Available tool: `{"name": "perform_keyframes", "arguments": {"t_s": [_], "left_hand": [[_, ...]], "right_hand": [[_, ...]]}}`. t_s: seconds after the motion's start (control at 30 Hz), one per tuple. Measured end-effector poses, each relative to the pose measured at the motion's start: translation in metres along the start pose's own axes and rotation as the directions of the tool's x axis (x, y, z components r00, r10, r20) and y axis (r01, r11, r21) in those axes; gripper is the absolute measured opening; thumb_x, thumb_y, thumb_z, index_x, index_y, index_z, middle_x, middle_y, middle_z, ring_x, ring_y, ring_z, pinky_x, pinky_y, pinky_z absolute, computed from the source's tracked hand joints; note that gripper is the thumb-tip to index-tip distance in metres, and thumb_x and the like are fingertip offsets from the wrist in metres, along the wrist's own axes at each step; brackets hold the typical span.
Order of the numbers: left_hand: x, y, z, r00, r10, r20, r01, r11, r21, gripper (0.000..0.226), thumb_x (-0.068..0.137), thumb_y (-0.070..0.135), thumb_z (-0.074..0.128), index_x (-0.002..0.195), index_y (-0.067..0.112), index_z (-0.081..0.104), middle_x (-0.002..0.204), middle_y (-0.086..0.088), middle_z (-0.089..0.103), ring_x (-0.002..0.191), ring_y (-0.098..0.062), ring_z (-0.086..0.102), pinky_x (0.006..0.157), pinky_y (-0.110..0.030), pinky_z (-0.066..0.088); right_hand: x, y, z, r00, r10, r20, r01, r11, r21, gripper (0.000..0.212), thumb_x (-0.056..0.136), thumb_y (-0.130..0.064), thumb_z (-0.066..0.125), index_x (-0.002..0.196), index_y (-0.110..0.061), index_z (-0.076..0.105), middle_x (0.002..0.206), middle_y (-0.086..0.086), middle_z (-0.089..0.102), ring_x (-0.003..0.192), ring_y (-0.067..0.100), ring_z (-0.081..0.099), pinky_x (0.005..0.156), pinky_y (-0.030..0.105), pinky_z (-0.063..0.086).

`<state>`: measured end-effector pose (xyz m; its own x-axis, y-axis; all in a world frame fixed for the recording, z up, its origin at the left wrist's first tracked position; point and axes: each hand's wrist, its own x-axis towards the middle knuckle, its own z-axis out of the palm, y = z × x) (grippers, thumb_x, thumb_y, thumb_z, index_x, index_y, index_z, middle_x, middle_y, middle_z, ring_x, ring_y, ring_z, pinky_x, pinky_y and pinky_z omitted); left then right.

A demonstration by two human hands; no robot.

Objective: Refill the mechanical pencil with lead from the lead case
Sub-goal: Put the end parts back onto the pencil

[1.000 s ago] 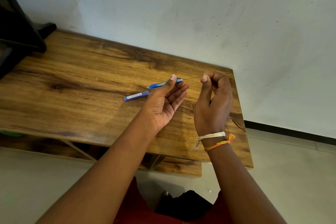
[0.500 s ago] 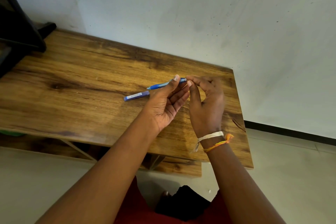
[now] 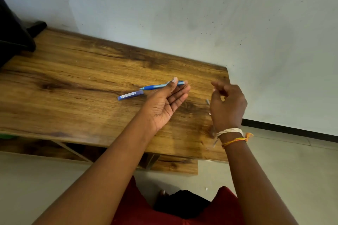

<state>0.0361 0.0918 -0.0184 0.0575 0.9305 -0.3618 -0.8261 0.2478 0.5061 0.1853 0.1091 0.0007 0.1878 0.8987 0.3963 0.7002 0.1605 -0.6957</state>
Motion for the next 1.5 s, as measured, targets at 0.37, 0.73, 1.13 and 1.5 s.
{"name": "perform_keyframes", "arguments": {"t_s": [0.37, 0.73, 1.13, 1.5], "left_hand": [[0.005, -0.026, 0.012, 1.0, 0.001, 0.021, -0.004, 0.985, 0.172, 0.017, 0.091, 0.016, 0.059, 0.082, 0.005, 0.068, 0.085, -0.009, 0.076, 0.08, -0.018, 0.074, 0.067, -0.025, 0.06], [0.006, -0.024, 0.009, 0.999, 0.02, -0.042, -0.011, 0.98, 0.2, 0.016, 0.089, 0.021, 0.063, 0.086, 0.005, 0.067, 0.078, -0.007, 0.076, 0.076, -0.017, 0.074, 0.067, -0.025, 0.06], [0.002, -0.009, -0.002, 0.995, 0.059, -0.078, -0.043, 0.981, 0.188, 0.014, 0.088, 0.019, 0.064, 0.083, 0.006, 0.067, 0.074, -0.007, 0.075, 0.071, -0.016, 0.074, 0.062, -0.023, 0.059], [-0.001, 0.014, -0.017, 0.989, 0.111, -0.093, -0.097, 0.984, 0.147, 0.017, 0.087, 0.02, 0.066, 0.076, 0.008, 0.07, 0.075, -0.009, 0.076, 0.07, -0.015, 0.074, 0.069, -0.025, 0.059]], "right_hand": [[0.003, 0.033, -0.018, 0.916, 0.334, 0.224, -0.299, 0.938, -0.177, 0.014, 0.087, -0.021, 0.067, 0.096, -0.014, 0.074, 0.088, 0.001, 0.069, 0.079, 0.014, 0.062, 0.067, 0.015, 0.041], [0.002, 0.033, -0.009, 0.87, 0.381, 0.314, -0.294, 0.911, -0.29, 0.006, 0.083, -0.018, 0.072, 0.085, -0.013, 0.074, 0.077, 0.0, 0.065, 0.066, 0.01, 0.057, 0.061, 0.02, 0.045], [-0.007, -0.006, 0.011, 0.958, 0.083, 0.273, -0.154, 0.957, 0.247, 0.013, 0.078, -0.007, 0.074, 0.086, -0.017, 0.074, 0.079, -0.008, 0.071, 0.067, 0.0, 0.066, 0.062, 0.009, 0.051], [-0.013, -0.031, 0.03, 0.95, 0.024, 0.313, -0.172, 0.875, 0.453, 0.018, 0.078, -0.001, 0.074, 0.091, -0.012, 0.073, 0.086, -0.003, 0.074, 0.077, 0.004, 0.072, 0.067, 0.014, 0.054]]}}
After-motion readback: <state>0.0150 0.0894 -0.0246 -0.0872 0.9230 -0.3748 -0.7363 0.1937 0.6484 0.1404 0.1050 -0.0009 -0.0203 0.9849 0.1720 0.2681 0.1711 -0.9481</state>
